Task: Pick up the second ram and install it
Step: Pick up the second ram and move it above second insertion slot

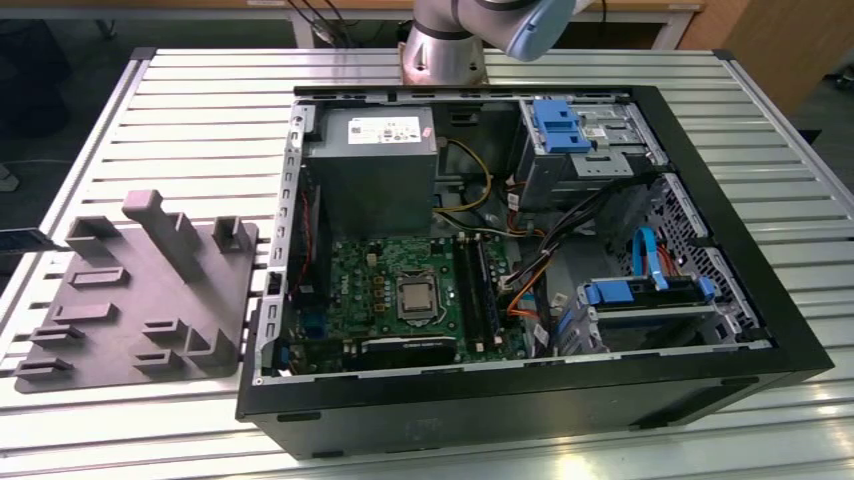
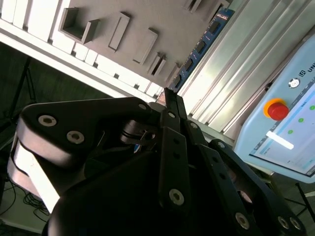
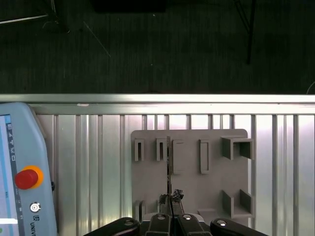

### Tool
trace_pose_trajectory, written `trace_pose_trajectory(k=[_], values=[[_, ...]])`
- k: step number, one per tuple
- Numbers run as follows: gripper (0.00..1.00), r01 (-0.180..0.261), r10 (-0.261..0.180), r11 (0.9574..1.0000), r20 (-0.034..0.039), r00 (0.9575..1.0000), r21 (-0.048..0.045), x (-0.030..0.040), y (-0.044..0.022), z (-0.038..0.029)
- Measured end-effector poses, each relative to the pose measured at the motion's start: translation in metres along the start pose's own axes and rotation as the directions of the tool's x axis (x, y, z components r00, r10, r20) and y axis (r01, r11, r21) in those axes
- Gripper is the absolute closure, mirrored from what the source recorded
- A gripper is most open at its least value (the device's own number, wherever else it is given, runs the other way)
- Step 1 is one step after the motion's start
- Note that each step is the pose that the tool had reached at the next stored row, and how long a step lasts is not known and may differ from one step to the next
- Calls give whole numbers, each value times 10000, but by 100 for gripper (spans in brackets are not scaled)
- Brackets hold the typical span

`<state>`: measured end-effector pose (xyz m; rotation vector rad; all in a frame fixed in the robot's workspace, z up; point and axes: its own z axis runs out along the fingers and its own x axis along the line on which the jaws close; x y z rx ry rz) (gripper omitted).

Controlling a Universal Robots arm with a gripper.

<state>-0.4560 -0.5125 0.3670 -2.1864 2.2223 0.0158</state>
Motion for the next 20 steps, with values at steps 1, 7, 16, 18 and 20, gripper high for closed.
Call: trace_pose_trajectory(k=[1, 7, 16, 18, 20], values=[[88, 0, 0, 10000, 0, 10000, 4, 0, 1, -6], [88, 0, 0, 10000, 0, 10000, 17, -1, 7, -41], [88, 1, -1, 10000, 0, 10000, 38, -3, 16, -100], [88, 1, -1, 10000, 0, 10000, 43, -3, 19, -113], [88, 1, -1, 10000, 1, 10000, 50, -4, 22, -127]])
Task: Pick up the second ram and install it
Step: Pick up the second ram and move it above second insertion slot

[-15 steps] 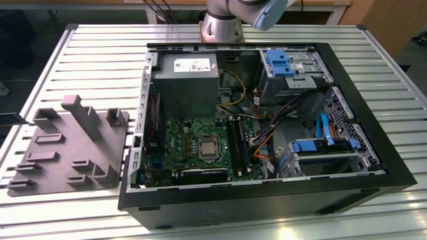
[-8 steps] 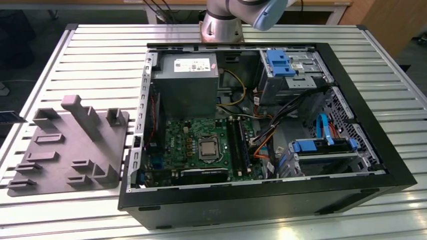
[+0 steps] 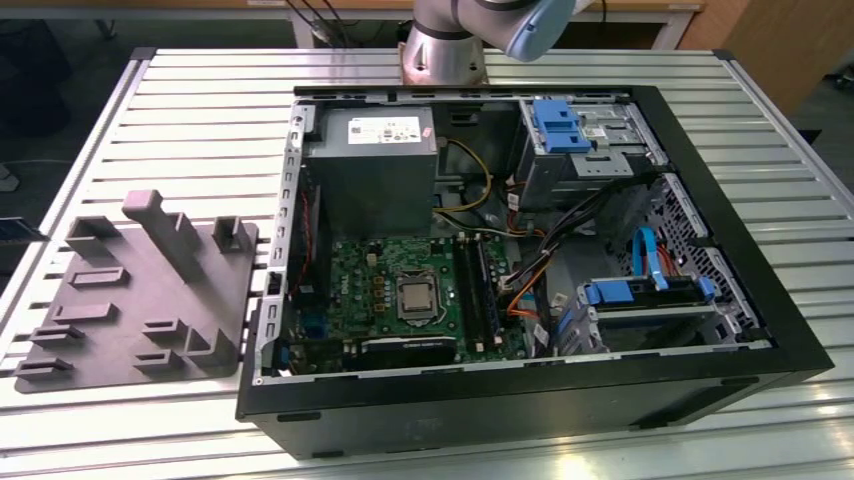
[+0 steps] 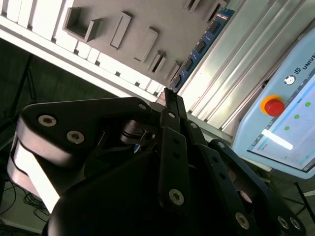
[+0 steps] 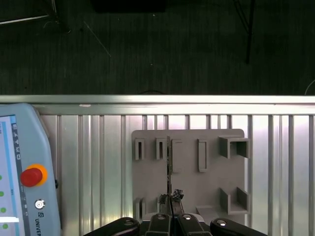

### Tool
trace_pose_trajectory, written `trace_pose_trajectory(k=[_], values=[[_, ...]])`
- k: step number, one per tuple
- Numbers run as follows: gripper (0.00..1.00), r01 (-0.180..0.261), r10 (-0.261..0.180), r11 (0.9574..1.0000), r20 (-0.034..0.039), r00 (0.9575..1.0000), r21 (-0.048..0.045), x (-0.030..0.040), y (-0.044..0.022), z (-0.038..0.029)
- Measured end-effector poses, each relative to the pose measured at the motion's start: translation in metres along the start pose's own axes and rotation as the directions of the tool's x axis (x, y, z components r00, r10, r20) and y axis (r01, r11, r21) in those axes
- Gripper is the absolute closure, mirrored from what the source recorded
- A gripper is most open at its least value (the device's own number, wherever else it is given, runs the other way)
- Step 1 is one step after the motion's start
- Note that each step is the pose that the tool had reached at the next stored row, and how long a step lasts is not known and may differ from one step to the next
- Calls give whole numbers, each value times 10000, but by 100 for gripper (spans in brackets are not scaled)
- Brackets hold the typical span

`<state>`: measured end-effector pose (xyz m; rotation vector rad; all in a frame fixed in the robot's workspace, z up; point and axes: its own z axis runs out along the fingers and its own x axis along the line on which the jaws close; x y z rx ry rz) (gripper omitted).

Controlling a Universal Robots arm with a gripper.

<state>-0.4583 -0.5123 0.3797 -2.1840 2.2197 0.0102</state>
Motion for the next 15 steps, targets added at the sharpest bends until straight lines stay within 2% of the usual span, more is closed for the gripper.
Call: trace_pose_trajectory(k=[15], values=[[88, 1, -1, 10000, 1, 10000, 49, -9, 20, -108]])
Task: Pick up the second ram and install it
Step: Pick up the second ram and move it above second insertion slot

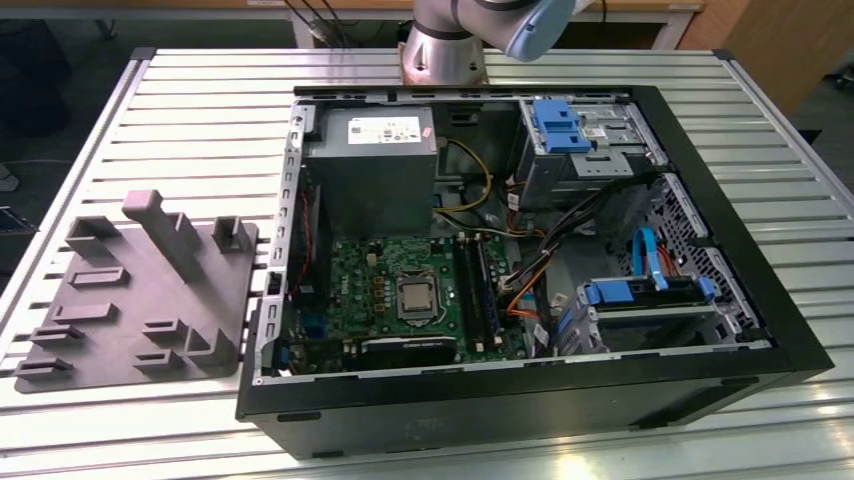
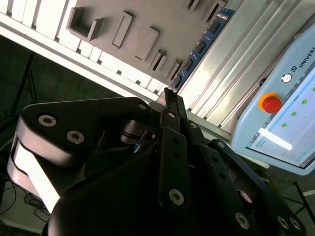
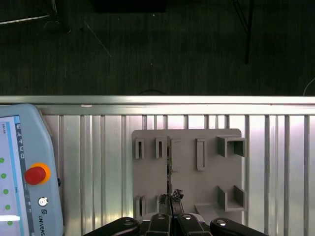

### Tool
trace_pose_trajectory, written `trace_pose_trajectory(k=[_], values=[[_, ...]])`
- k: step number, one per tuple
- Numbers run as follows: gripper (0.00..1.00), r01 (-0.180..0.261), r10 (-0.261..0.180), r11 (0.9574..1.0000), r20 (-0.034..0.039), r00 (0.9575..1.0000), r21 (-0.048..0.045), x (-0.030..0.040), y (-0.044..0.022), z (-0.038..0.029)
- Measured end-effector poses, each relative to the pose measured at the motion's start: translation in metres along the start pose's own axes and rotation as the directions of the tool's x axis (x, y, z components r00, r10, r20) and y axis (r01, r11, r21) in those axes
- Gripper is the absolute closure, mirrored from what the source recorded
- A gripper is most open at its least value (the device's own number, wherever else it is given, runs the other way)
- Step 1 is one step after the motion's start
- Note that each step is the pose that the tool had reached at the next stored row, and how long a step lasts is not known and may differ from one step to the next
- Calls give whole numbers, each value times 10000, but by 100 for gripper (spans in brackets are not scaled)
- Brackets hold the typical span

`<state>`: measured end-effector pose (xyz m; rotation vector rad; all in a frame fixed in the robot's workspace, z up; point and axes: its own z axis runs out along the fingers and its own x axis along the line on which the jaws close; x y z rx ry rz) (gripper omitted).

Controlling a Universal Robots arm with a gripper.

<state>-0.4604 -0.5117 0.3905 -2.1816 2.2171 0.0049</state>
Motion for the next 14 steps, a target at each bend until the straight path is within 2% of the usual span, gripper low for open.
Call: trace_pose_trajectory(k=[14], values=[[88, 1, -1, 10000, 0, 10000, 35, -7, 14, -99]])
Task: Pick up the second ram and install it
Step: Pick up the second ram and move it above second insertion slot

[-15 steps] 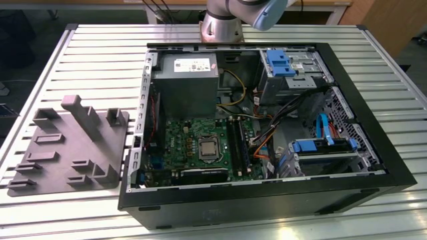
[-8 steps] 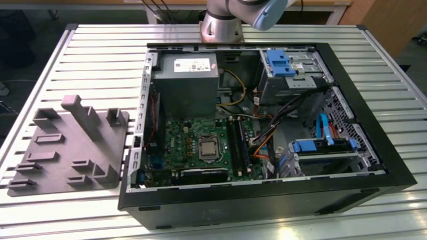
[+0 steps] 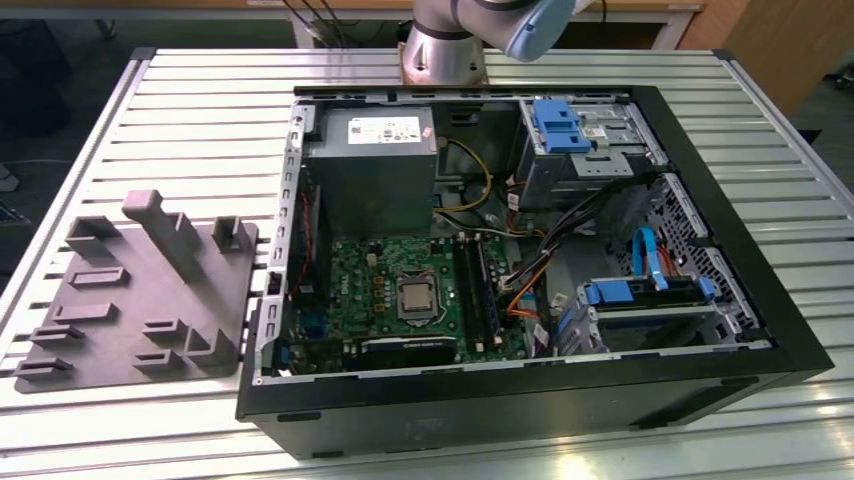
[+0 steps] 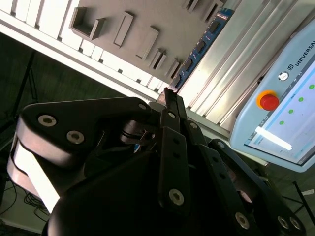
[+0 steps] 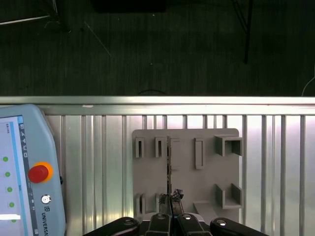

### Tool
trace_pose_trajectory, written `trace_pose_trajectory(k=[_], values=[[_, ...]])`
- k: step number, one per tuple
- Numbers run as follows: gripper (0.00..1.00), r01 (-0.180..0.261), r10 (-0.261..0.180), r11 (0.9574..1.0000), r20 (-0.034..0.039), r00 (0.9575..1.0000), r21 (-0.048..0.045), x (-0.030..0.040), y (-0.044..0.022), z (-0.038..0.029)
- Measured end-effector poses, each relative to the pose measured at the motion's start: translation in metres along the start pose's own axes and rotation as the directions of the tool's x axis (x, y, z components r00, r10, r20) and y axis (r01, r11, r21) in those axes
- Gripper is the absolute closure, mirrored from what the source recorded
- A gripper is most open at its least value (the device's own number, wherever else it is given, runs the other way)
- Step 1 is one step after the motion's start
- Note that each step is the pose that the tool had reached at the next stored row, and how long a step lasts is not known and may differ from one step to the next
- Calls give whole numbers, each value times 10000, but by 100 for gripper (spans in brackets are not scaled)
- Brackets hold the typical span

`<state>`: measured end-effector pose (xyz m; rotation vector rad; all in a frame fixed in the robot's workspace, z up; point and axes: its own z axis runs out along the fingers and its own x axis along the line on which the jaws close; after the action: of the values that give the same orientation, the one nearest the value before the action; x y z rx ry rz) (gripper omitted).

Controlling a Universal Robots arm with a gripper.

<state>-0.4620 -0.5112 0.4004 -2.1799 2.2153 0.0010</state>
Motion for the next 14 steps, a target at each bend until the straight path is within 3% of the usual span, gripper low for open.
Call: trace_pose_trajectory(k=[14], values=[[88, 1, -1, 10000, 0, 10000, 35, -7, 13, -86]])
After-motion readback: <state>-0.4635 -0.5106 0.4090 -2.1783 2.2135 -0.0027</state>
